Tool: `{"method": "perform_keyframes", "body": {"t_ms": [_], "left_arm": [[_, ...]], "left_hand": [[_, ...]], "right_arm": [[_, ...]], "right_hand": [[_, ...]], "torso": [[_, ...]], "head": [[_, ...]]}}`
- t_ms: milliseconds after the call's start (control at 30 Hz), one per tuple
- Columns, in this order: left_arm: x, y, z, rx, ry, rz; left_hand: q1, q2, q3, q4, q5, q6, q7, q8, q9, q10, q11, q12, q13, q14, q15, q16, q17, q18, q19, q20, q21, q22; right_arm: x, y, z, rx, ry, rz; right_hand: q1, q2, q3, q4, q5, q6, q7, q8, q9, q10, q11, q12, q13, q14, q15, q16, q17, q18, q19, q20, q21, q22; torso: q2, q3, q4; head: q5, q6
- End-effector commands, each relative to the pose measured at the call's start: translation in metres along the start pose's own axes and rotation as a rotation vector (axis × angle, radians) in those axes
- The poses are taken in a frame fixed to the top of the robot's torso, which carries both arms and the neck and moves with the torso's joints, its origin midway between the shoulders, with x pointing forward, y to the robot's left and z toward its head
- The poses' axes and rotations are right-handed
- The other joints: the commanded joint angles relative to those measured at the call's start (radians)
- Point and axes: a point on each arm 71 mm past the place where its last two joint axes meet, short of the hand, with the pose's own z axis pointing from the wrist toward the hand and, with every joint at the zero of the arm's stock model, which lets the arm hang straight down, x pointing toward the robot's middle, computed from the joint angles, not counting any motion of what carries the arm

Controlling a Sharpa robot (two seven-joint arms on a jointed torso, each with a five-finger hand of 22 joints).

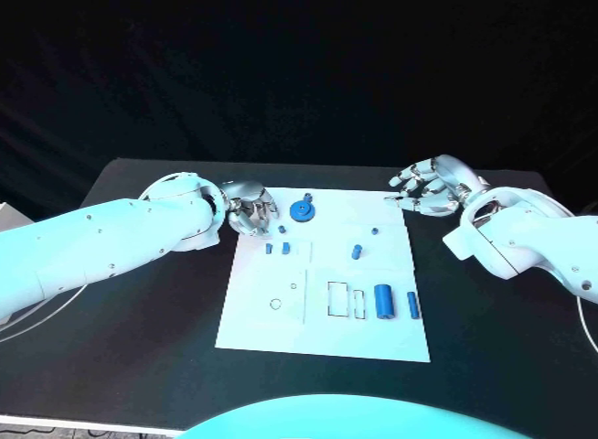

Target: Assemble the parts on the task board

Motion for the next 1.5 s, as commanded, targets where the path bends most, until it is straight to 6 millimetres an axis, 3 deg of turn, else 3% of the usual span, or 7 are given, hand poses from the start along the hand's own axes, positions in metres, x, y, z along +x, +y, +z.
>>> {"method": "perform_keyframes", "body": {"t_ms": [33,133,233,367,433,833,1500], "left_arm": [[-0.006,0.004,-0.004,0.002,-0.044,-0.053],[-0.015,0.011,-0.010,0.019,-0.124,-0.150],[-0.025,0.020,-0.017,0.064,-0.211,-0.357],[-0.031,0.026,-0.027,0.133,-0.257,-0.610],[-0.033,0.027,-0.032,0.168,-0.269,-0.723],[-0.038,0.024,-0.052,0.278,-0.321,-1.027],[-0.039,0.022,-0.061,0.306,-0.341,-1.096]], "left_hand": [[0.009,0.012,-0.006,0.001,0.005,0.007,0.011,0.002,0.000,-0.011,0.002,-0.005,0.004,-0.014,0.000,-0.009,-0.016,0.000,-0.008,0.001,-0.007,-0.004],[0.034,0.024,0.026,-0.003,0.005,0.078,0.061,0.036,0.006,-0.005,0.001,0.006,0.016,-0.013,-0.002,-0.009,-0.024,0.002,-0.009,0.000,-0.009,-0.007],[0.056,0.035,0.062,-0.019,0.003,0.161,0.075,0.088,0.019,0.001,0.012,0.024,0.030,-0.099,0.005,-0.077,-0.172,0.027,-0.119,0.003,-0.092,-0.100],[0.058,0.043,0.066,-0.032,0.001,0.171,0.075,0.097,0.022,0.005,0.009,0.052,0.046,-0.124,0.005,-0.099,-0.219,0.034,-0.147,0.003,-0.109,-0.121],[0.034,0.035,0.061,-0.026,0.001,0.163,0.080,0.099,0.024,-0.037,0.019,0.046,0.044,-0.252,0.014,-0.208,-0.407,0.043,-0.224,0.010,-0.172,-0.175],[-0.005,0.024,0.018,-0.009,0.002,0.151,0.077,0.112,0.032,-0.050,0.021,0.054,0.040,-0.280,0.018,-0.270,-0.442,0.045,-0.241,0.022,-0.246,-0.220],[-0.003,0.029,0.010,-0.012,0.000,0.149,0.079,0.116,0.035,-0.049,0.022,0.058,0.038,-0.282,0.019,-0.282,-0.449,0.045,-0.236,0.022,-0.263,-0.232]], "right_arm": [[0.008,0.003,0.001,-0.055,0.072,-0.154],[0.012,0.005,0.003,-0.087,0.083,-0.246],[0.018,0.008,0.006,-0.131,0.090,-0.363],[0.025,0.010,0.009,-0.160,0.099,-0.480],[0.028,0.011,0.011,-0.167,0.105,-0.527],[0.052,0.012,0.015,-0.170,0.190,-0.671],[0.070,0.008,0.017,-0.145,0.233,-0.697]], "right_hand": [[0.060,0.002,0.047,-0.012,-0.001,0.015,0.000,0.002,-0.003,0.021,-0.004,-0.045,-0.053,0.050,0.000,0.002,0.074,0.017,0.036,0.000,0.002,0.175],[0.133,-0.018,0.187,-0.028,-0.001,0.053,-0.008,0.000,-0.011,0.072,-0.006,-0.119,-0.146,0.054,-0.006,0.004,0.076,0.016,0.039,-0.006,0.004,0.177],[0.118,-0.056,0.289,-0.044,-0.004,0.080,-0.012,-0.009,-0.016,0.113,-0.009,-0.185,-0.222,0.057,-0.006,0.006,0.079,0.015,0.042,-0.009,0.007,0.180],[0.097,-0.070,0.322,-0.059,-0.022,0.090,-0.013,-0.013,-0.017,0.127,-0.009,-0.220,-0.258,0.058,-0.005,0.006,0.079,0.016,0.041,-0.009,0.004,0.180],[0.074,-0.076,0.329,-0.067,-0.033,0.093,-0.013,-0.017,-0.017,0.120,-0.006,-0.246,-0.281,0.057,-0.001,0.004,0.076,0.017,0.038,-0.009,-0.005,0.176],[0.037,-0.078,0.317,-0.107,-0.042,0.106,-0.019,-0.023,-0.017,0.094,-0.002,-0.304,-0.340,0.045,0.004,-0.027,0.031,0.028,0.021,-0.008,-0.059,0.154],[-0.004,-0.074,0.312,-0.127,0.010,0.118,-0.016,-0.033,-0.019,0.113,0.001,-0.328,-0.380,0.053,0.006,-0.024,0.033,0.025,0.028,-0.011,-0.051,0.158]], "torso": [[0.000,0.0007,0.0002],[0.000,0.0015,-0.0003],[0.000,0.0018,-0.0011],[0.001,0.0016,-0.0010],[0.001,0.0015,0.0006],[0.002,-0.0012,0.0010],[0.001,-0.0002,0.0000]], "head": [[-0.001,0.002],[-0.007,0.007],[-0.017,0.012],[-0.025,0.014],[-0.032,0.016],[-0.044,0.015],[-0.042,0.013]]}}
